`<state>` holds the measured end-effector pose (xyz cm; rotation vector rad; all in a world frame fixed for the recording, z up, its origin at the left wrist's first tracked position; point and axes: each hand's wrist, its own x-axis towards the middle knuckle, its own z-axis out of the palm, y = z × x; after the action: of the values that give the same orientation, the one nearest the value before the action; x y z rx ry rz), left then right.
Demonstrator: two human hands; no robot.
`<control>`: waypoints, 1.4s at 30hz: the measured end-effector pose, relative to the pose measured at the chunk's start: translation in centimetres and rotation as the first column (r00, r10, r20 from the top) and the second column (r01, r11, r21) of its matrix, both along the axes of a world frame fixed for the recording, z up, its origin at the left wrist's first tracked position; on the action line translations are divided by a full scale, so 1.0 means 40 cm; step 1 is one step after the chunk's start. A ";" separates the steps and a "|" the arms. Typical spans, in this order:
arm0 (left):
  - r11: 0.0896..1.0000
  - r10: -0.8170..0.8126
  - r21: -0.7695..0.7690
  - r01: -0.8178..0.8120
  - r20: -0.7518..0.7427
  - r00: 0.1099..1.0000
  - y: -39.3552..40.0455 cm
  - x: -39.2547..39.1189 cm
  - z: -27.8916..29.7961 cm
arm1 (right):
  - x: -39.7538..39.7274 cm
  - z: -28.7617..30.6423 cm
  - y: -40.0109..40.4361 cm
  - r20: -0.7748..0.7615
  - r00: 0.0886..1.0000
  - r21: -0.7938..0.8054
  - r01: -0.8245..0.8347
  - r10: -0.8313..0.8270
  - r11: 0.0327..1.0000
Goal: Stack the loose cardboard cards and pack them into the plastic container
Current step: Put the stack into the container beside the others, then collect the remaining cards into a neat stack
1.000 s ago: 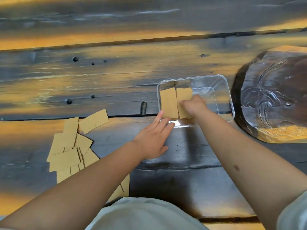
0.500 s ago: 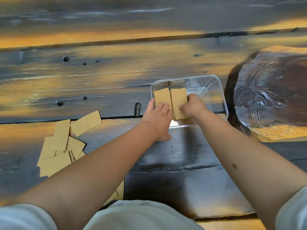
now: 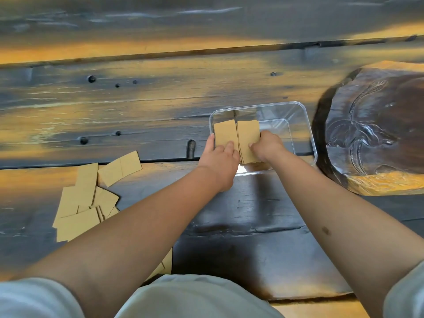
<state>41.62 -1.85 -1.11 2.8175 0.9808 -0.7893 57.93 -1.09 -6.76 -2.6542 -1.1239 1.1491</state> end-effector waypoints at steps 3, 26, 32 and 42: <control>1.000 0.000 -0.011 0.000 0.015 1.000 0.001 -0.003 0.002 | -0.003 0.003 -0.002 -0.005 1.000 0.024 0.022 -0.022 0.999; 0.798 0.598 -0.193 -0.571 0.133 0.791 -0.350 -0.768 -0.073 | -0.508 0.108 -0.433 0.072 0.685 0.219 -0.720 0.725 0.659; 0.725 0.689 -0.177 -0.666 0.149 0.710 -0.426 -0.884 -0.092 | -0.746 0.045 -0.505 -0.121 0.953 0.007 -0.279 0.278 0.960; 0.792 0.589 -0.257 -0.553 0.083 0.804 -0.368 -1.033 -0.187 | -0.946 0.039 -0.454 -0.163 0.976 -0.053 0.140 -0.146 0.989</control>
<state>0.29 -16.55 -8.59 2.1513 1.5004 -0.5374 20.11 -19.25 -5.19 -2.5611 -0.8757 1.3499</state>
